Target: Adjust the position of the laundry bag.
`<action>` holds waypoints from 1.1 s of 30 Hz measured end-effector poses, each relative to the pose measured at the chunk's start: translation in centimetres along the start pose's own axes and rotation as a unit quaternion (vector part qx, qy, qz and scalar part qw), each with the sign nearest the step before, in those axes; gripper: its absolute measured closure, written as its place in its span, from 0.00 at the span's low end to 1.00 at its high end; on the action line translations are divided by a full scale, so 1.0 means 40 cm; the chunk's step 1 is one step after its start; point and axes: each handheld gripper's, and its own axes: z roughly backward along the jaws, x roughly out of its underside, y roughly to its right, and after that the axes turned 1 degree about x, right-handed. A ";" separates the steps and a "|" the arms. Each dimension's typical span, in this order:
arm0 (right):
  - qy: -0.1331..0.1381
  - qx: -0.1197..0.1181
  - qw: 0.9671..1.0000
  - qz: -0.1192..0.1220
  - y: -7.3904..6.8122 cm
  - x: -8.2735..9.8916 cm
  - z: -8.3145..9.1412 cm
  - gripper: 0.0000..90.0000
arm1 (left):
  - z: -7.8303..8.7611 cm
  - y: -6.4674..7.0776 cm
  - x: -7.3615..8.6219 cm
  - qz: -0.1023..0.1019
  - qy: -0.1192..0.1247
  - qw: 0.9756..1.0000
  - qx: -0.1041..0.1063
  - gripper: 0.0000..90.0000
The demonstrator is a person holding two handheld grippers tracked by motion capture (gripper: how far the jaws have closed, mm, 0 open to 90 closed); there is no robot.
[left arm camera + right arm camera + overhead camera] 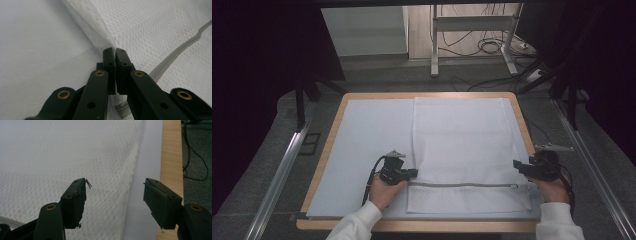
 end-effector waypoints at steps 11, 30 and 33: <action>-0.029 0.005 0.999 -0.030 0.018 0.006 -0.019 0.41 | -0.001 -0.001 0.000 -0.001 0.000 1.000 0.001 0.98; -0.081 -0.028 0.995 -0.044 0.019 0.021 -0.061 0.55 | 0.000 0.000 0.000 -0.004 0.002 1.000 0.001 0.98; -0.084 -0.023 0.996 -0.037 0.013 0.021 -0.065 0.60 | 0.000 0.000 0.000 -0.004 0.002 1.000 0.001 0.98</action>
